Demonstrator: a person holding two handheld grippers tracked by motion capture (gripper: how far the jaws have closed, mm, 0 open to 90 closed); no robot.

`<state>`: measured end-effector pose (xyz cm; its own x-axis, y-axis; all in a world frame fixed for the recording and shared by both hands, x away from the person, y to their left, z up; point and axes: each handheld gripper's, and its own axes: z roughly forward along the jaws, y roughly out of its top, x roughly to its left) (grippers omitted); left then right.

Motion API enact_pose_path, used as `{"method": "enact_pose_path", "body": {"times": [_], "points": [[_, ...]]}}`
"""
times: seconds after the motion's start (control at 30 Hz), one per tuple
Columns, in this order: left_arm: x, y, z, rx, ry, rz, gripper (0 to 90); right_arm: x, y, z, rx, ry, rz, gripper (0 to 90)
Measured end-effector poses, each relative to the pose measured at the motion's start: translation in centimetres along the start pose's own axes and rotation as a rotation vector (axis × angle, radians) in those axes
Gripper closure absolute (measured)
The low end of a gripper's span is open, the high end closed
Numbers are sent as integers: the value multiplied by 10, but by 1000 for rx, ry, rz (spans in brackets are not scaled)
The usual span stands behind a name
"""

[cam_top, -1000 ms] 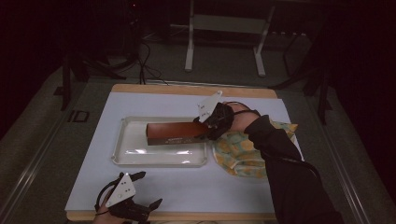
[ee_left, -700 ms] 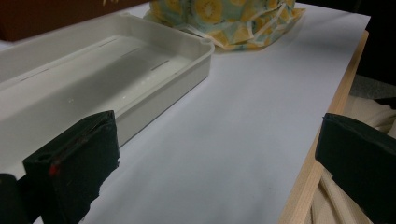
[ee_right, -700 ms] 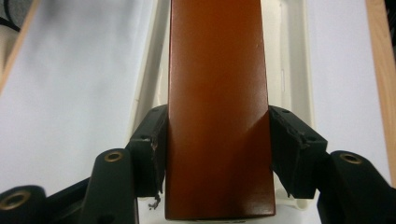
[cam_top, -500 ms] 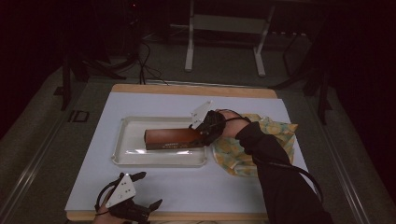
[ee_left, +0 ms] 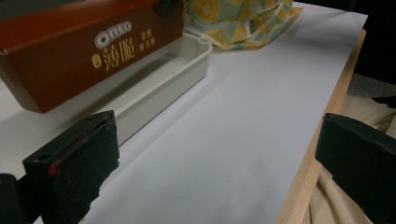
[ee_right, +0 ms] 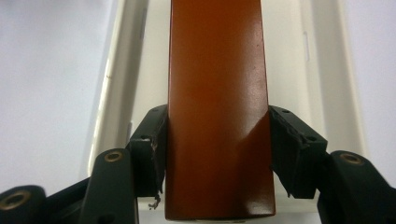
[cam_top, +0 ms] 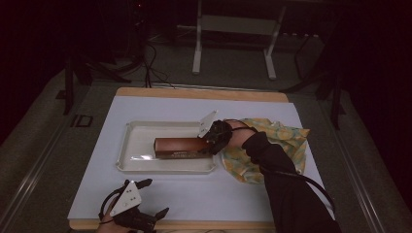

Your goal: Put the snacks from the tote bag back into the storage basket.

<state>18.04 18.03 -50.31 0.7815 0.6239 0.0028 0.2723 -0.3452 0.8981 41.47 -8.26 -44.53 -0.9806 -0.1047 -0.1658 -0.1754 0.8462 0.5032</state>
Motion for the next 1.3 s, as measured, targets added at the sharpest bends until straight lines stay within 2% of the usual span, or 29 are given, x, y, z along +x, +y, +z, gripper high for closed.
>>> {"method": "enact_pose_path", "body": {"times": [0.47,0.7,1.1,1.3], "points": [[0,0,0,-4,-3,-1,0,-2,-8,19,38,2,29,427],[0,0,0,-3,-3,1,0,0,-9,27,61,8,16,427],[0,0,0,-4,-4,1,0,-4,-9,27,54,30,57,393],[0,0,0,-2,-5,2,0,-5,-6,19,42,25,65,370]]}}
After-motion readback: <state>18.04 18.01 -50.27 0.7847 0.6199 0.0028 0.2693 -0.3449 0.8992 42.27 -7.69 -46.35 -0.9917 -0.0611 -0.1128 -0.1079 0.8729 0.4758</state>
